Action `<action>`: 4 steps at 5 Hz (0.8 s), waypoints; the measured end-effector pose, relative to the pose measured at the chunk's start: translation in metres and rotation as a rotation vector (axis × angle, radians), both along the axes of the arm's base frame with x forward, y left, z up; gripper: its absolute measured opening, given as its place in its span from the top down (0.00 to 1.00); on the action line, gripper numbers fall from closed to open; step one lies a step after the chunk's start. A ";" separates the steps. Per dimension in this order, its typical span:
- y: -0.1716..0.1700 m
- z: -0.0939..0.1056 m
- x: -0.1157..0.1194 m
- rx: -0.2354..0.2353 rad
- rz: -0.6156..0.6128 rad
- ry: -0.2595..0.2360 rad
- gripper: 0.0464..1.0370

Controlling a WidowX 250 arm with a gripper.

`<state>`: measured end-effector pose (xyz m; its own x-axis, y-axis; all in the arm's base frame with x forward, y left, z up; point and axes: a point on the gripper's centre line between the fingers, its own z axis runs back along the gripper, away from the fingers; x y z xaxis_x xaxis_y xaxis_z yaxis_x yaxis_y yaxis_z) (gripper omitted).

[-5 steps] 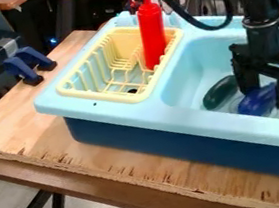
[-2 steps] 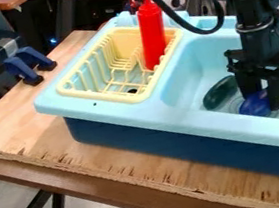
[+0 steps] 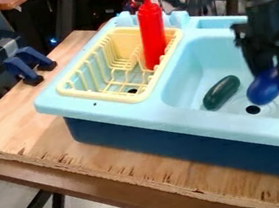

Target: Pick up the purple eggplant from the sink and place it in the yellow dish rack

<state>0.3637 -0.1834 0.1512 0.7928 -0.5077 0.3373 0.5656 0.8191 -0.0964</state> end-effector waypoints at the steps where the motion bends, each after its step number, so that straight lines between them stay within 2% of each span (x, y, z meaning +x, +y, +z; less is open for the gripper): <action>1: 0.009 0.023 -0.015 0.009 -0.015 -0.068 0.41; 2: 0.039 0.040 -0.034 0.021 0.035 -0.085 0.41; 4: 0.109 0.069 -0.089 0.030 0.154 -0.060 0.41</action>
